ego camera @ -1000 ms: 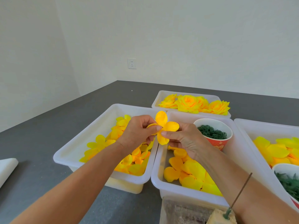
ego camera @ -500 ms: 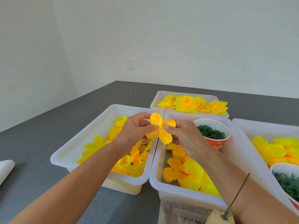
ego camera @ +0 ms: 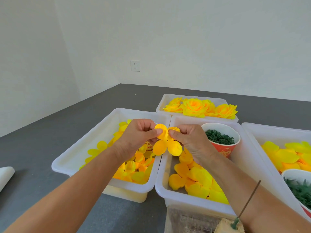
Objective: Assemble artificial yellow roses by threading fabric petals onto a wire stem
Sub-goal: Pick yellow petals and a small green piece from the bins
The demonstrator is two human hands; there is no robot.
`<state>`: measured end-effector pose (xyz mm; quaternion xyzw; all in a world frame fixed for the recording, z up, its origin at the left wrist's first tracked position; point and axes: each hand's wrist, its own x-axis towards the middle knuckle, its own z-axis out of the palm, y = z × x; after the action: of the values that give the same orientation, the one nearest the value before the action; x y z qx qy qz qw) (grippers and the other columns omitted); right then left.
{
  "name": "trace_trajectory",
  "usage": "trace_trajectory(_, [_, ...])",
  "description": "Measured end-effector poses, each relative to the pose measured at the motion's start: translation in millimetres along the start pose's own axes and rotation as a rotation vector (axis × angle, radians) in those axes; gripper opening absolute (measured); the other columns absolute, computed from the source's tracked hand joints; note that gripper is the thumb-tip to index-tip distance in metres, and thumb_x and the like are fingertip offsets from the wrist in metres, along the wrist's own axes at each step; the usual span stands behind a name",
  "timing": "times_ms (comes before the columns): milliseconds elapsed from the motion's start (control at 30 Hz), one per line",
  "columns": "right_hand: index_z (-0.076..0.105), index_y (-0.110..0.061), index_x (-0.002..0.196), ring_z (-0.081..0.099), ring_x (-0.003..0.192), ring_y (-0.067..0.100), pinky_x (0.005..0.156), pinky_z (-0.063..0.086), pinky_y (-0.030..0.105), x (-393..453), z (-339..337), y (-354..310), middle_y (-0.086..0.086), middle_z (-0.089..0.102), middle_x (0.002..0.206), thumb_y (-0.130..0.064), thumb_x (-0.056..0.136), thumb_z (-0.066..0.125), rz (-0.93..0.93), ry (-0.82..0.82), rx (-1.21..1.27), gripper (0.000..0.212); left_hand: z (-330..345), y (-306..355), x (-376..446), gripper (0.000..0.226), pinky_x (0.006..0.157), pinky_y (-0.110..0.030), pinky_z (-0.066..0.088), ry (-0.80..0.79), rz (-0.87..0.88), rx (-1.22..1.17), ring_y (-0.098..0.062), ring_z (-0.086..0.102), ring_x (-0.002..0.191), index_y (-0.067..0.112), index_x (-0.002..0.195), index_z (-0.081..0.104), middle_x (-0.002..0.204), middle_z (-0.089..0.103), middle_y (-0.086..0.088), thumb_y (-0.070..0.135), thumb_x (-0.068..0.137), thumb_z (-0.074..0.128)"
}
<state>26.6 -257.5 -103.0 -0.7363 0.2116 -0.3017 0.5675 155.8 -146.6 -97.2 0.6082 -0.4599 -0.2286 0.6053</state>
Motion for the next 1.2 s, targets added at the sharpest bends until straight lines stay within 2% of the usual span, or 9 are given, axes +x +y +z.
trace_trajectory(133, [0.072, -0.005, 0.08, 0.065, 0.063, 0.019, 0.061, 0.055, 0.032, 2.2, -2.0, 2.1, 0.016, 0.071, 0.074, -0.016, 0.079, 0.072, -0.02, 0.13, 0.003, 0.011, 5.6, 1.1, 1.0, 0.021, 0.053, -0.019, 0.049, 0.162, 0.038, 0.075, -0.005, 0.056, 0.051, 0.01, 0.067, 0.062, 0.053, 0.061, 0.004, 0.005, 0.087, 0.061])
trace_trajectory(233, [0.071, -0.002, 0.079, 0.062, 0.058, 0.016, 0.057, 0.052, 0.026, 3.7, -3.4, 3.9, 0.015, 0.071, 0.072, -0.015, 0.076, 0.075, -0.012, 0.185, -0.014, 0.014, 8.1, 0.9, 0.7, 0.011, 0.054, -0.023, 0.05, 0.156, 0.023, 0.068, -0.008, 0.057, 0.056, 0.009, 0.076, 0.064, 0.064, 0.063, -0.003, 0.005, 0.086, 0.061])
trace_trajectory(433, [0.07, -0.004, 0.077, 0.063, 0.059, 0.012, 0.062, 0.054, 0.028, 1.0, -2.2, 2.0, 0.012, 0.069, 0.069, -0.013, 0.081, 0.07, -0.048, 0.011, -0.038, 0.01, 9.1, -1.1, -1.0, 0.007, 0.049, -0.013, 0.04, 0.087, 0.049, 0.184, 0.001, 0.048, 0.051, 0.012, 0.074, 0.068, 0.056, 0.058, 0.009, 0.01, 0.081, 0.07])
trace_trajectory(567, [0.071, -0.004, 0.081, 0.065, 0.068, 0.017, 0.067, 0.056, 0.026, 0.4, -3.4, -2.1, 0.012, 0.071, 0.074, -0.016, 0.077, 0.067, -0.029, -0.151, 0.173, 0.013, 2.6, 2.3, -0.8, 0.003, 0.056, -0.021, 0.047, -0.044, -0.133, -0.164, -0.01, 0.058, 0.057, 0.012, 0.071, 0.069, 0.062, 0.065, 0.001, 0.011, 0.073, 0.067])
trace_trajectory(667, [0.071, -0.006, 0.079, 0.067, 0.067, 0.015, 0.065, 0.056, 0.024, -0.5, -2.1, -4.4, 0.008, 0.072, 0.073, -0.02, 0.072, 0.067, 0.003, -0.184, 0.31, 0.016, 1.7, 4.0, -0.7, 0.009, 0.058, -0.023, 0.05, -0.108, -0.132, -0.345, -0.015, 0.061, 0.06, 0.013, 0.066, 0.071, 0.067, 0.067, -0.006, 0.012, 0.071, 0.063])
trace_trajectory(767, [0.071, -0.005, 0.083, 0.068, 0.067, 0.014, 0.063, 0.055, 0.022, 0.1, -2.5, -2.4, 0.008, 0.072, 0.074, -0.011, 0.085, 0.062, -0.029, -0.132, 0.178, 0.011, 4.0, 0.1, -0.4, 0.005, 0.064, -0.027, 0.048, 0.0, -0.005, -0.101, -0.017, 0.056, 0.067, 0.008, 0.075, 0.067, 0.073, 0.064, -0.007, 0.008, 0.08, 0.065])
trace_trajectory(867, [0.071, -0.009, 0.075, 0.063, 0.058, 0.007, 0.058, 0.052, 0.018, 0.6, -4.3, -1.8, 0.004, 0.069, 0.067, -0.01, 0.085, 0.065, -0.087, -0.029, -0.013, 0.011, 7.6, -3.6, -0.5, 0.007, 0.059, -0.016, 0.047, 0.044, 0.094, 0.111, -0.004, 0.056, 0.063, 0.012, 0.076, 0.069, 0.067, 0.065, 0.004, 0.007, 0.082, 0.068])
trace_trajectory(1067, [0.069, -0.016, 0.066, 0.057, 0.058, 0.009, 0.059, 0.048, 0.028, 0.6, -3.3, 2.1, 0.003, 0.067, 0.063, -0.017, 0.078, 0.074, -0.152, 0.093, -0.198, 0.013, 10.2, -3.4, -1.6, 0.012, 0.058, -0.015, 0.049, 0.016, 0.12, 0.161, -0.001, 0.059, 0.063, 0.018, 0.075, 0.07, 0.065, 0.068, 0.009, 0.006, 0.078, 0.073])
trace_trajectory(1200, [0.07, -0.017, 0.069, 0.06, 0.061, 0.012, 0.061, 0.053, 0.037, -1.5, 4.6, -0.7, 0.007, 0.069, 0.065, -0.026, 0.077, 0.074, -0.077, 0.083, -0.084, 0.013, 11.0, -1.1, -0.1, 0.014, 0.052, -0.008, 0.041, 0.164, 0.095, 0.241, 0.006, 0.053, 0.055, 0.018, 0.07, 0.067, 0.059, 0.062, 0.014, 0.009, 0.081, 0.069])
